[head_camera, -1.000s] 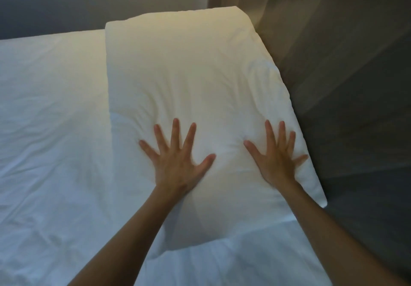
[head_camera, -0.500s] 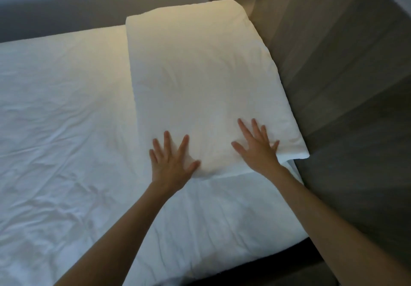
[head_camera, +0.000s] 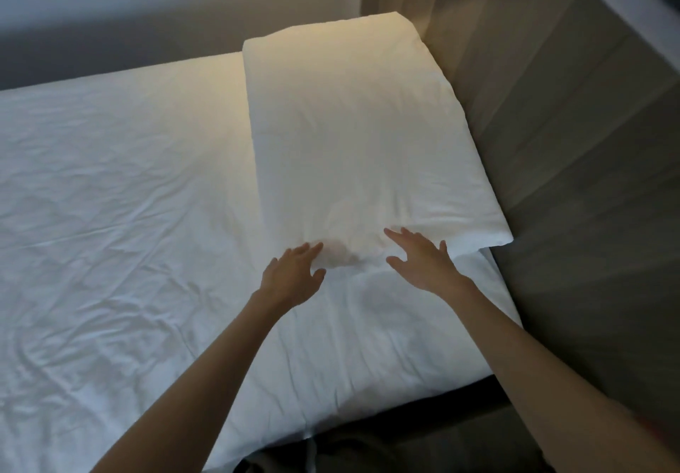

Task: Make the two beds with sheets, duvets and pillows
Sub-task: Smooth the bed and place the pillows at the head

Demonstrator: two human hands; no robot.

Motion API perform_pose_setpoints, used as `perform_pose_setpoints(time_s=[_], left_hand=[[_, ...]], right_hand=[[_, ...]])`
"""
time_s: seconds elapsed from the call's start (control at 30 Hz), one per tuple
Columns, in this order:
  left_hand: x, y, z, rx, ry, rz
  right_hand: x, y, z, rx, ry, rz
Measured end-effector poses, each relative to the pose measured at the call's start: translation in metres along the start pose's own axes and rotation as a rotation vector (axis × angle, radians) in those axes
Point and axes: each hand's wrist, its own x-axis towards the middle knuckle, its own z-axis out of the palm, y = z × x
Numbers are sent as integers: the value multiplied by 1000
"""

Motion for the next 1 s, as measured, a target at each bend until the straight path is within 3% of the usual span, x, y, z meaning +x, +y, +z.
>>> perform_pose_setpoints(time_s=[0.17,0.57,0.83,1.0], left_hand=[[-32,0,-36,141,216,75],[-132,-20,-80,219,412,346],[-208,-37,-95,281,411,696],[-255,-10,-89,284,425,930]], right_hand=[[-44,-32,-18,37,254,-42],[-167,-114,1,19,594,21],[-278,-162,72,22,698,262],[-359,-175,100,25,890,412]])
